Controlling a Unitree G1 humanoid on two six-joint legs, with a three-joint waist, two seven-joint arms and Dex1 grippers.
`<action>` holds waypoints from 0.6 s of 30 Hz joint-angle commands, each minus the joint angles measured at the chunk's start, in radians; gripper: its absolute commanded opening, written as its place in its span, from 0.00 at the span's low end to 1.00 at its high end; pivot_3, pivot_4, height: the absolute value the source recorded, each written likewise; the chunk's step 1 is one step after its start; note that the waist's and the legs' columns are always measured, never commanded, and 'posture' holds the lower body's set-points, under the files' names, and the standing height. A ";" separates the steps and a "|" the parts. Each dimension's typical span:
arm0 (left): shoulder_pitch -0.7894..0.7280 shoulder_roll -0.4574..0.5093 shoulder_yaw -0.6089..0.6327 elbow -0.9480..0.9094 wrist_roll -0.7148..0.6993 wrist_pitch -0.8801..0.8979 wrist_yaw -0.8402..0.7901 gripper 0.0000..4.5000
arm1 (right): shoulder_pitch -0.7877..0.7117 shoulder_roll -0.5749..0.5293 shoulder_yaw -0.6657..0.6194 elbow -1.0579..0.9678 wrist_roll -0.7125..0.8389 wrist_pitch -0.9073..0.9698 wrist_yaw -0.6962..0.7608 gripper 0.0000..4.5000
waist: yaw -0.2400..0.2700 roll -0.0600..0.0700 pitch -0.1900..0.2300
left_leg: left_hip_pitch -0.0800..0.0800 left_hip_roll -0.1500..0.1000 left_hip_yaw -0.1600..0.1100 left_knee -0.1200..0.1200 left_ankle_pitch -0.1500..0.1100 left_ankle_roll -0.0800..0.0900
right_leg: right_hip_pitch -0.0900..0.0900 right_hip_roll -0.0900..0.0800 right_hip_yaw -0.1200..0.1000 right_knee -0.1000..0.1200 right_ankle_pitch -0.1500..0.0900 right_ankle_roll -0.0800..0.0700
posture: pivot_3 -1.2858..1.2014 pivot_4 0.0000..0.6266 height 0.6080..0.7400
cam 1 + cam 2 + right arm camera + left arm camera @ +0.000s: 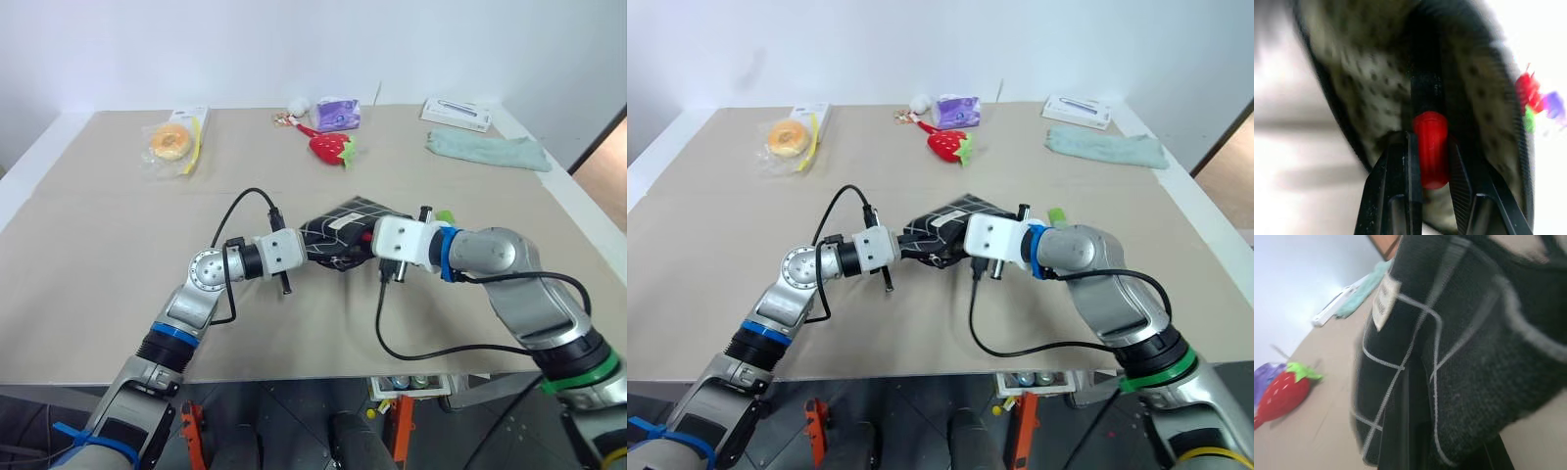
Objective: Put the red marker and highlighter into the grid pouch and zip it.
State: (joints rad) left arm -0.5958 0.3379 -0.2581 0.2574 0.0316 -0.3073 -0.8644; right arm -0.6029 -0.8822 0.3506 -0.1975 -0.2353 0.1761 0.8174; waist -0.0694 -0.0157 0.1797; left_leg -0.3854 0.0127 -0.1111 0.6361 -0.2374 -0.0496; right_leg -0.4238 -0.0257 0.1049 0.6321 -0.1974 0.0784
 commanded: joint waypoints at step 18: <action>-0.060 -0.005 0.055 0.033 -0.039 0.051 0.058 0.00 | 0.026 0.001 -0.145 -0.031 0.083 -0.198 0.094 0.93 | -0.002 0.000 0.000 | 0.001 0.000 0.000 0.000 0.000 0.000 | 0.000 0.001 0.001 0.000 0.001 -0.001 | 0.52 0.24 1.00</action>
State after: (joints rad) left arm -0.6300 0.3328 -0.2330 0.3045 0.0123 -0.2598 -0.8289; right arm -0.5744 -0.8703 0.2556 -0.1689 -0.1840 -0.0626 0.8873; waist -0.0718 -0.0158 0.1797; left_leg -0.3847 0.0128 -0.1110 0.6363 -0.2371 -0.0498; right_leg -0.4234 -0.0251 0.1061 0.6325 -0.1967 0.0776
